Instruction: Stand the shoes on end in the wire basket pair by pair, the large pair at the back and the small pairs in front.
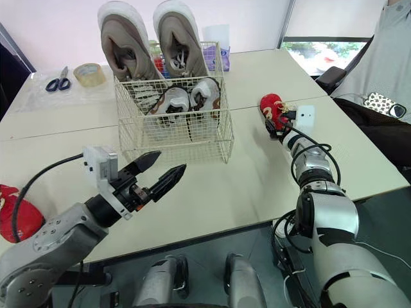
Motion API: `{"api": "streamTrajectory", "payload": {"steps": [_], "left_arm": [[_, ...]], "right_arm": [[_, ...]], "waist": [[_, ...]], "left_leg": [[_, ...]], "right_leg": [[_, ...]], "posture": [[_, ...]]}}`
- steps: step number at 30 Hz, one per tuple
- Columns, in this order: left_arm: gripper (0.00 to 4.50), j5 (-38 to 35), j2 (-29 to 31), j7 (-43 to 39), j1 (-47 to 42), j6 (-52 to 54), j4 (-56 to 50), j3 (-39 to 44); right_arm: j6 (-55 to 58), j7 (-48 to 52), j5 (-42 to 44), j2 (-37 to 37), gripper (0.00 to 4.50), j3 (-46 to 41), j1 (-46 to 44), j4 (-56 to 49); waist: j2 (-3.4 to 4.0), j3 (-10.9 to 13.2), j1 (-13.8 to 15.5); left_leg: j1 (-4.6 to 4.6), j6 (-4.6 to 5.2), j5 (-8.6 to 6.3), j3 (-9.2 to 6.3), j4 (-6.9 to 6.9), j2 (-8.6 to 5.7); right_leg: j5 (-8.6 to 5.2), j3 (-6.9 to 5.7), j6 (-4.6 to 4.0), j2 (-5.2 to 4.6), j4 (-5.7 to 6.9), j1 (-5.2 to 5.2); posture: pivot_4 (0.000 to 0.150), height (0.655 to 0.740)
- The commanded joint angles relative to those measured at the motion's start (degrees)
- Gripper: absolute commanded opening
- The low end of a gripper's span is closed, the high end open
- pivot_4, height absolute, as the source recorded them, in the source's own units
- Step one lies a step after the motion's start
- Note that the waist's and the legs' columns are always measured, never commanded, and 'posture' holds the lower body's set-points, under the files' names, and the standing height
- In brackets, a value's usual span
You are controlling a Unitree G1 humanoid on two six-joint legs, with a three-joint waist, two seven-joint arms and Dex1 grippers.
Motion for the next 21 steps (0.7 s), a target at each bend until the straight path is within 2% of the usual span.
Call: {"api": "streamTrajectory", "payload": {"steps": [1,6,8,15,17,21], "left_arm": [[4.5,-2.5,1.5,0.9,-0.3,-1.6,-2.3,2.5],[4.5,-5.4,4.0,1.6,-0.8,-2.2,-2.1,3.9],[4.5,-6.1,4.7,1.5,-1.2,-2.5,-1.5,4.3],[4.5,-7.0,6.9,0.7,-3.6,-3.0,2.1,6.4],[4.5,-8.8,8.3,-0.8,-4.5,-3.7,3.9,9.4],[4.5,-17.2,11.3,-5.2,-6.1,-5.3,9.3,16.9]], "right_arm": [[-1.2,-0.5,-0.8,1.2,3.58,-0.3,-1.0,0.1],[-1.4,-1.1,-1.0,2.4,1.15,-0.9,-0.6,0.3],[-1.5,-1.6,-1.1,2.5,0.33,-1.2,-0.5,0.3],[-5.9,-3.4,-0.7,0.0,0.33,-2.7,-1.7,-1.8],[-9.2,-3.2,0.4,-2.5,0.33,-4.1,-3.1,-4.4],[-13.0,1.2,1.5,-6.8,0.33,-4.0,-7.4,-13.0]], "waist": [[0.0,0.0,0.0],[0.04,0.0,-0.4],[0.05,0.0,-0.4],[0.14,0.0,-0.1],[0.26,0.1,0.1],[0.49,0.2,0.2]], "left_leg": [[0.0,0.0,0.0,0.0,0.0,0.0],[0.04,0.0,0.0,0.05,0.0,0.03],[0.04,0.0,0.0,0.04,-0.01,0.04],[0.03,-0.01,0.0,0.06,-0.03,0.05],[0.01,-0.01,0.0,0.06,-0.03,0.04],[-0.07,-0.02,0.01,0.06,-0.06,-0.01]], "right_leg": [[0.0,0.0,0.0,0.0,0.0,0.0],[0.01,0.02,0.0,0.01,0.0,0.0],[0.02,0.02,-0.02,0.04,0.02,0.0],[0.03,0.04,-0.04,0.06,0.0,-0.02],[0.03,0.04,-0.04,0.06,0.01,-0.05],[0.03,0.06,-0.04,0.03,0.0,-0.14]], "posture": [[0.15,0.74],[0.15,0.74],[0.15,0.74],[0.15,0.74],[0.15,0.74],[0.15,0.74]]}}
